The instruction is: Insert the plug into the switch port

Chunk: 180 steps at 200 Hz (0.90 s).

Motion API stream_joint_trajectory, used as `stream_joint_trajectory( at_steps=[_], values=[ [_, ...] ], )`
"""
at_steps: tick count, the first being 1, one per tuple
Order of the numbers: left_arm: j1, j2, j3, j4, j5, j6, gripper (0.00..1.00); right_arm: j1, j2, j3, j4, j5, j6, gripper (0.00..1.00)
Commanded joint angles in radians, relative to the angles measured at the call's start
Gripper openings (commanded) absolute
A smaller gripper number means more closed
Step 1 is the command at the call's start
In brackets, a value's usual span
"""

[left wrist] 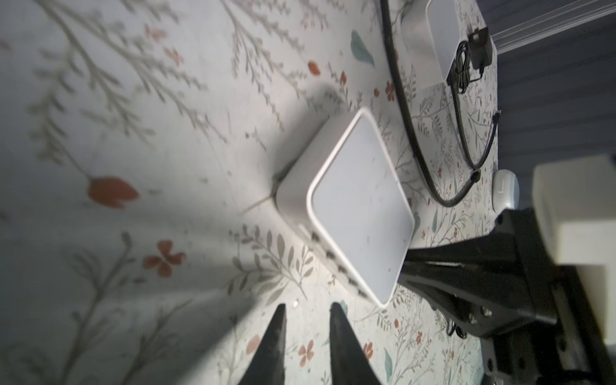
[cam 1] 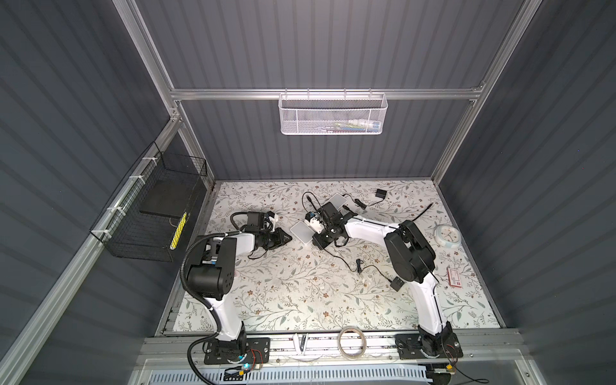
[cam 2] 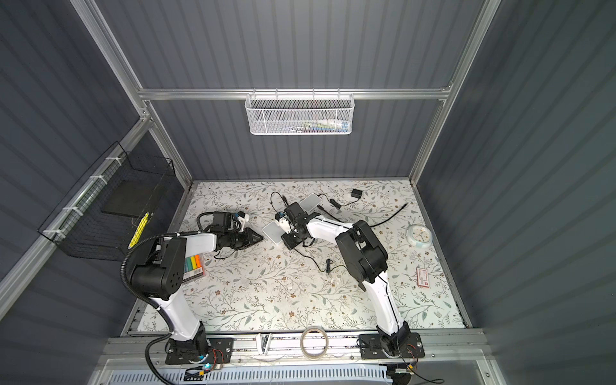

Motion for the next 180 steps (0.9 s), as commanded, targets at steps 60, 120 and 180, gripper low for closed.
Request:
stream_joint_trajectory(
  at_steps=[60,120,180],
  values=[
    [0.006,0.105,0.226,-0.073,-0.031,0.042,0.25,-0.003,-0.163,-0.122,-0.138,-0.014,-0.087,0.46],
    [0.002,0.17,0.271,-0.101,-0.002,0.069,0.24,-0.036,-0.174,-0.127,-0.126,-0.019,-0.089,0.4],
    [-0.021,0.232,0.339,-0.139,0.058,0.122,0.31,-0.033,-0.086,-0.043,-0.119,-0.051,-0.08,0.34]
  ],
)
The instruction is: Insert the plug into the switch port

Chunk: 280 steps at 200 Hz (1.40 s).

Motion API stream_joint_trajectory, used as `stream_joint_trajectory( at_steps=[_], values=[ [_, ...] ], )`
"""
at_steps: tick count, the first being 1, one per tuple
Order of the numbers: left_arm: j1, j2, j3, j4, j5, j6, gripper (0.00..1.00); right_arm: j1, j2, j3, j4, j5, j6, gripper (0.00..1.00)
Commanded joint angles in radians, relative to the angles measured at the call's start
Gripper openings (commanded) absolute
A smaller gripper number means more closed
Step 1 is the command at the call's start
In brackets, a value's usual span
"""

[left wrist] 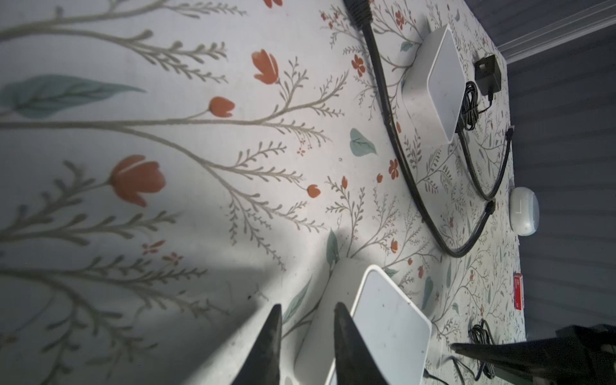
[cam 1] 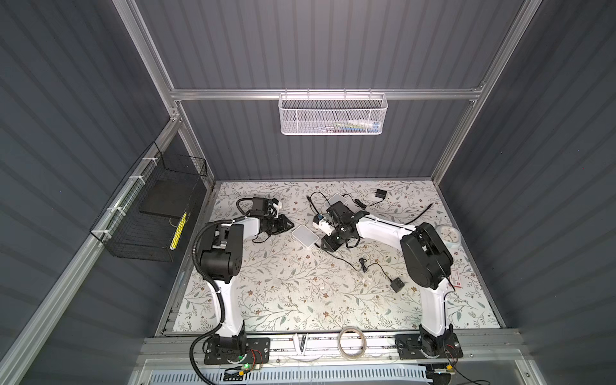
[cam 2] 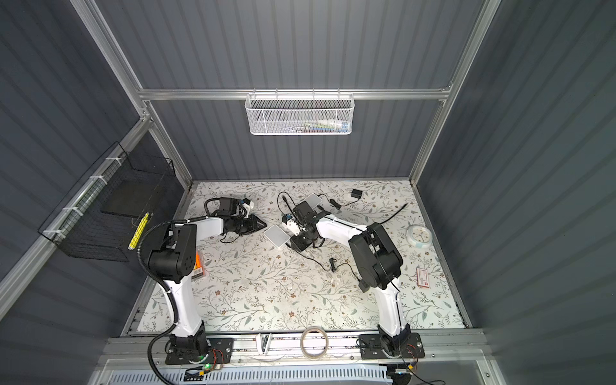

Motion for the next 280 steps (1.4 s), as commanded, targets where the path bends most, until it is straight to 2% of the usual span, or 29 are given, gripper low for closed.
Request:
stream_joint_trajectory(
  at_steps=[1,97,123,188,243,280],
  values=[
    [-0.008,0.017,0.047,-0.036,0.053,0.044,0.31,0.006,0.034,0.043,-0.008,-0.031,0.004,0.33],
    [-0.012,0.048,0.074,-0.064,0.132,0.073,0.32,0.011,0.105,0.089,-0.031,-0.032,-0.008,0.21],
    [-0.011,0.045,0.063,-0.093,0.108,0.109,0.38,0.012,0.109,0.094,-0.031,-0.03,-0.01,0.17],
    [-0.049,0.072,0.11,-0.195,0.106,0.218,0.42,0.011,0.112,0.1,-0.025,-0.029,-0.01,0.1],
    [-0.057,0.073,0.068,-0.189,0.101,0.215,0.31,0.01,0.117,0.105,-0.023,-0.026,-0.016,0.01],
    [-0.064,0.078,0.052,-0.195,0.103,0.232,0.29,0.001,0.112,0.11,-0.021,-0.012,-0.018,0.0]
  ],
)
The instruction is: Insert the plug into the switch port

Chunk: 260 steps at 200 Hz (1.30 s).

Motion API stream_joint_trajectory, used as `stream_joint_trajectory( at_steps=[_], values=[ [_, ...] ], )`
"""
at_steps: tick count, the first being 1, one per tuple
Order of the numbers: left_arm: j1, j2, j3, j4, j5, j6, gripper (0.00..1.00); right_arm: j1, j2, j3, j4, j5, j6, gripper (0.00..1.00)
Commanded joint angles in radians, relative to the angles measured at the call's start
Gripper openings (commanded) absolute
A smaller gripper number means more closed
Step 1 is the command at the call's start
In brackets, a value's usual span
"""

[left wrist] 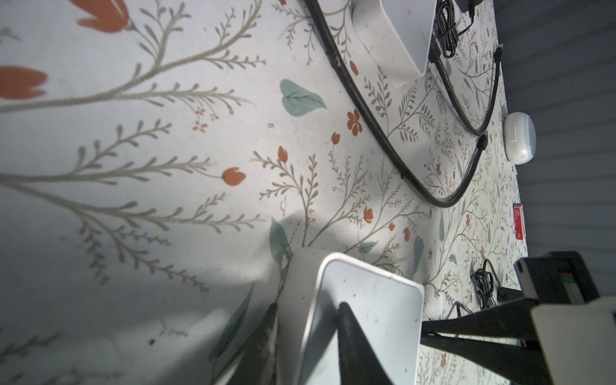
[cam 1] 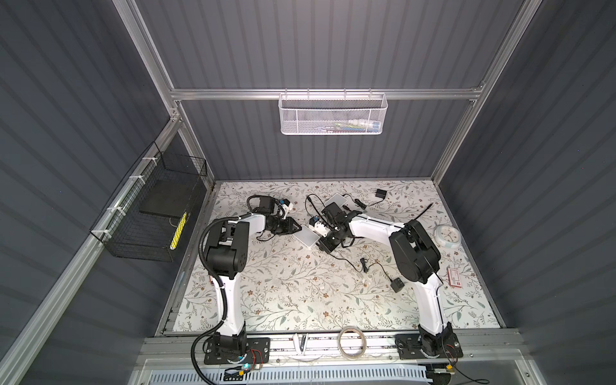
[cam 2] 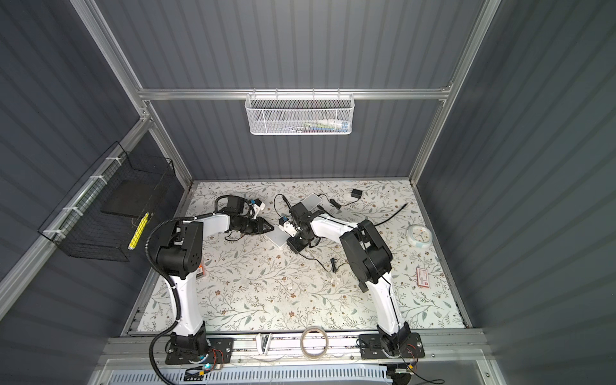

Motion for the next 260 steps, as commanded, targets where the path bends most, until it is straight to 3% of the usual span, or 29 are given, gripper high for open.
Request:
stream_joint_trajectory(
  at_steps=[1,142,200,260],
  values=[
    [-0.023,0.02,-0.033,-0.072,0.016,0.033,0.29,-0.007,0.013,0.031,0.014,0.017,-0.012,0.0],
    [-0.071,0.08,0.01,-0.12,0.081,0.132,0.29,-0.031,0.024,0.097,-0.112,-0.08,-0.24,0.0],
    [-0.084,0.073,-0.015,-0.109,0.088,0.118,0.28,-0.031,0.036,0.093,-0.055,-0.036,-0.147,0.0],
    [-0.119,0.088,-0.021,-0.089,0.126,0.114,0.28,-0.036,0.037,0.118,-0.037,0.005,-0.146,0.0]
  ],
)
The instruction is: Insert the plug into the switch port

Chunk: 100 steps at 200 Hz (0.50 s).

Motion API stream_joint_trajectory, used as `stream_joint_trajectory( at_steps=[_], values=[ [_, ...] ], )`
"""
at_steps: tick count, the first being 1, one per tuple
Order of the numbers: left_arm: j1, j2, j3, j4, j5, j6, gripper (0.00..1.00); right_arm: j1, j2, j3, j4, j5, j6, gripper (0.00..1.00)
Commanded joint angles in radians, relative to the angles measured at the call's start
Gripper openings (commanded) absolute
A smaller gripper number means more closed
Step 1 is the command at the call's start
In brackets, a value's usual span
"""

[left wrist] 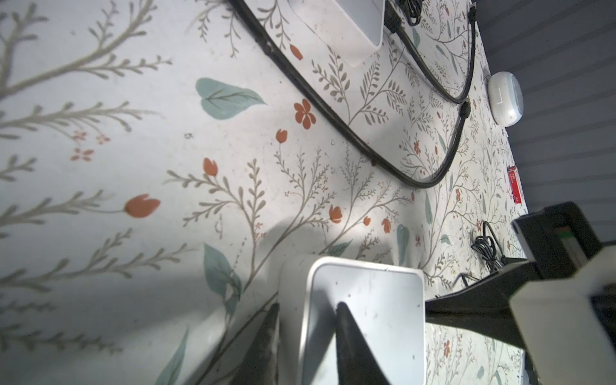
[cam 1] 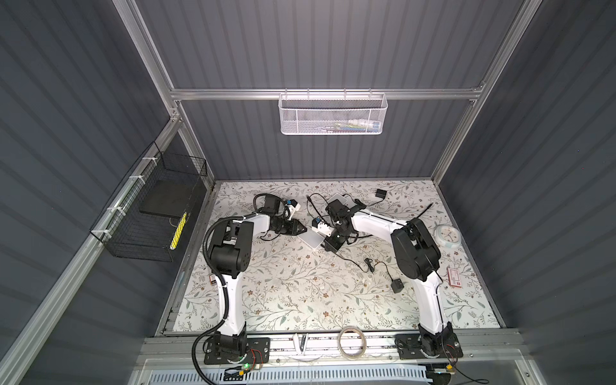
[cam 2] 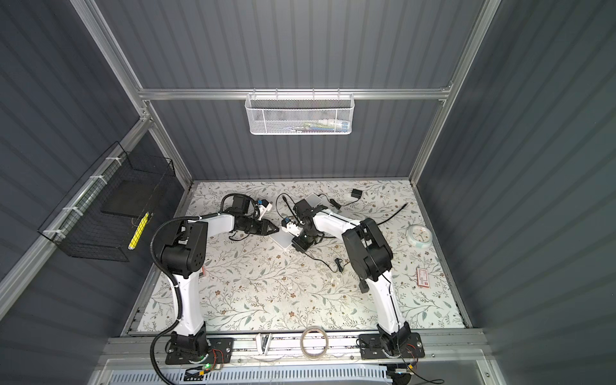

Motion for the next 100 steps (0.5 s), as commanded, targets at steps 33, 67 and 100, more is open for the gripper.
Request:
stream_joint_trajectory(
  at_steps=[33,67,100],
  values=[
    [-0.085,0.062,-0.045,-0.1,0.095,0.021,0.27,-0.001,0.026,0.076,0.119,0.013,-0.011,0.0],
    [-0.097,0.068,-0.051,-0.099,0.112,0.026,0.27,-0.002,0.023,0.085,0.114,0.017,-0.018,0.0],
    [-0.104,0.067,-0.061,-0.084,0.118,0.014,0.26,-0.005,0.016,0.084,0.131,0.019,0.012,0.0]
  ],
)
